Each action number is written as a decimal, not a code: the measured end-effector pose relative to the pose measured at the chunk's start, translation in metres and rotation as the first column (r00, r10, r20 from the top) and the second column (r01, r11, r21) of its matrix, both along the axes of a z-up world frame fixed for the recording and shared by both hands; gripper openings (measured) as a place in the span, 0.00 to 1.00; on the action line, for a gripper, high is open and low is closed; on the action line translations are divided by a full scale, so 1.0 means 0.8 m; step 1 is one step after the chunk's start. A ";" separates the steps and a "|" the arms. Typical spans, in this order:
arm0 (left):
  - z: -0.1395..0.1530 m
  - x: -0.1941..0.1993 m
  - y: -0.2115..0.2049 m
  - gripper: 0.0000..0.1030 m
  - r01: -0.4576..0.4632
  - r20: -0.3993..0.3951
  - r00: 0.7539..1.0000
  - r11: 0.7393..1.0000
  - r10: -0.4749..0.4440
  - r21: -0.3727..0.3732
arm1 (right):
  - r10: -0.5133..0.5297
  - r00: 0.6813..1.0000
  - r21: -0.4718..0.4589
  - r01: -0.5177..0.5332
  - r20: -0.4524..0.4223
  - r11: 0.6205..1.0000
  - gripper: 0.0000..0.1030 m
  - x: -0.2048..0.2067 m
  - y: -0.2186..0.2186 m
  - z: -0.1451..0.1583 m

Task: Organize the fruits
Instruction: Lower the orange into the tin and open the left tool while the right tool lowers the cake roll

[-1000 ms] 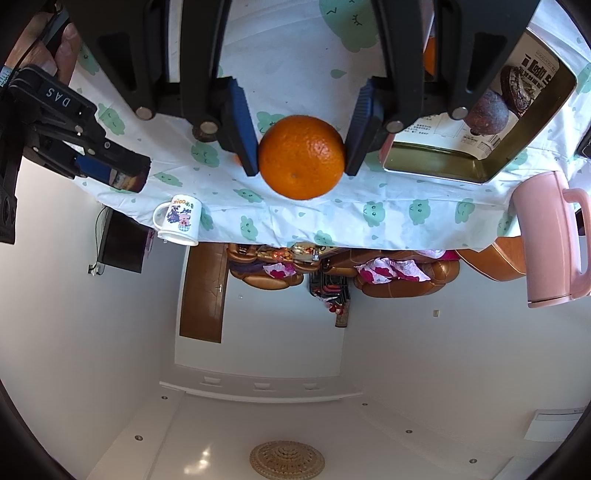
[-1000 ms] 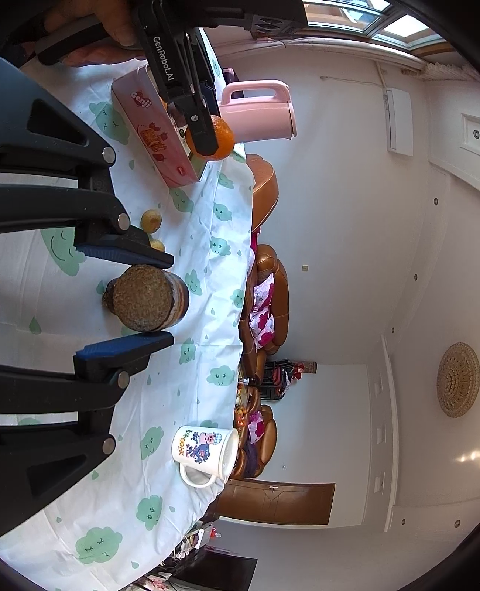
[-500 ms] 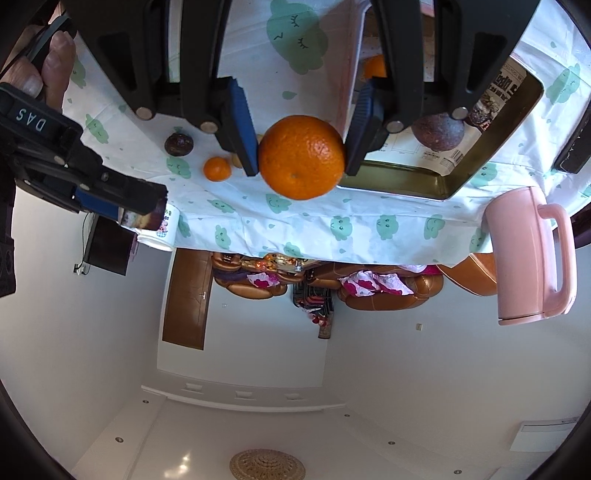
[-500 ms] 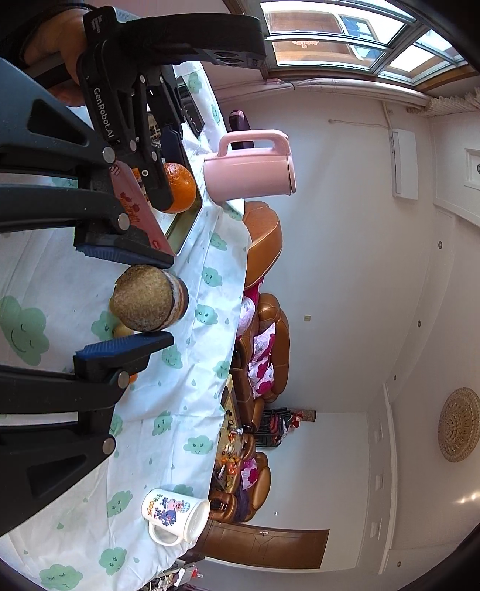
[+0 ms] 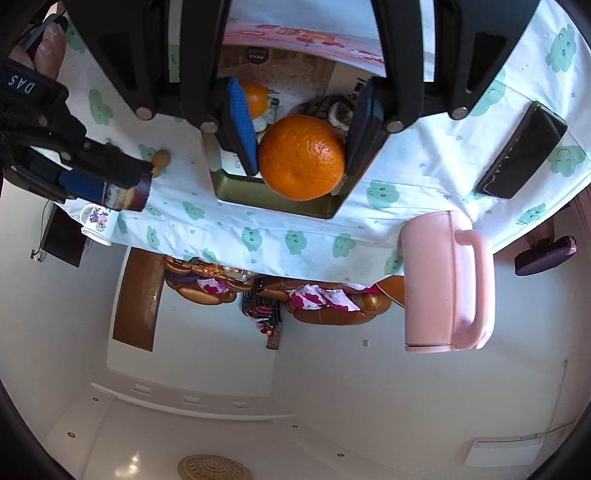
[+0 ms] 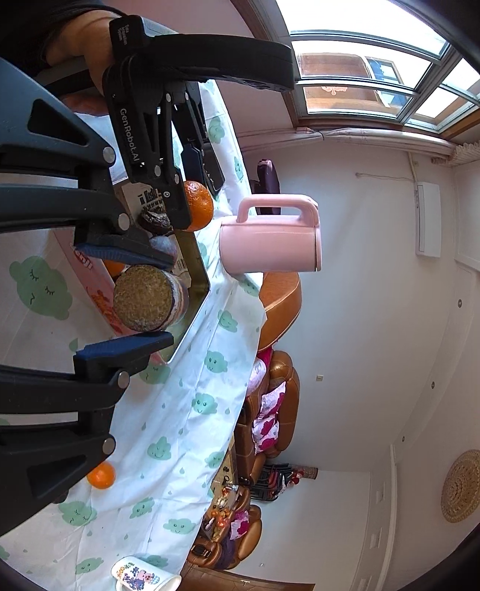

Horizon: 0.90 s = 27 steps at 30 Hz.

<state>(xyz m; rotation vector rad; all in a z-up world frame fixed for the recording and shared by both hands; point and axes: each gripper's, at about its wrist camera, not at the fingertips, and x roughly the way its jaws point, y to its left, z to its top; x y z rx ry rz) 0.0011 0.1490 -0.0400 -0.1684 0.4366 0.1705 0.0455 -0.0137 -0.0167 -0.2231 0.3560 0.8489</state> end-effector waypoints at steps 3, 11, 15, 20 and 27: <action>-0.004 -0.005 0.016 0.47 -0.024 -0.016 1.000 1.000 0.024 -0.007 | 0.028 0.999 -0.019 -0.028 -0.015 0.999 0.36 -0.003 0.017 -0.008; -0.022 0.002 0.028 0.47 -0.030 -0.075 0.997 0.999 0.028 -0.026 | 0.078 0.995 -0.103 -0.083 -0.057 0.991 0.36 -0.006 0.059 -0.032; -0.030 0.006 0.029 0.47 -0.029 -0.100 0.995 0.999 0.026 -0.027 | 0.089 0.990 -0.152 -0.105 -0.110 0.983 0.36 0.002 0.073 -0.045; -0.030 0.001 0.029 0.57 -0.028 -0.094 0.995 0.999 0.026 -0.026 | 0.078 0.986 -0.169 -0.103 -0.150 0.980 0.44 0.006 0.071 -0.056; -0.005 -0.017 0.037 0.87 -0.078 0.000 0.997 0.996 0.078 -0.038 | -0.002 0.995 -0.132 -0.011 -0.097 0.991 0.54 0.007 0.003 -0.039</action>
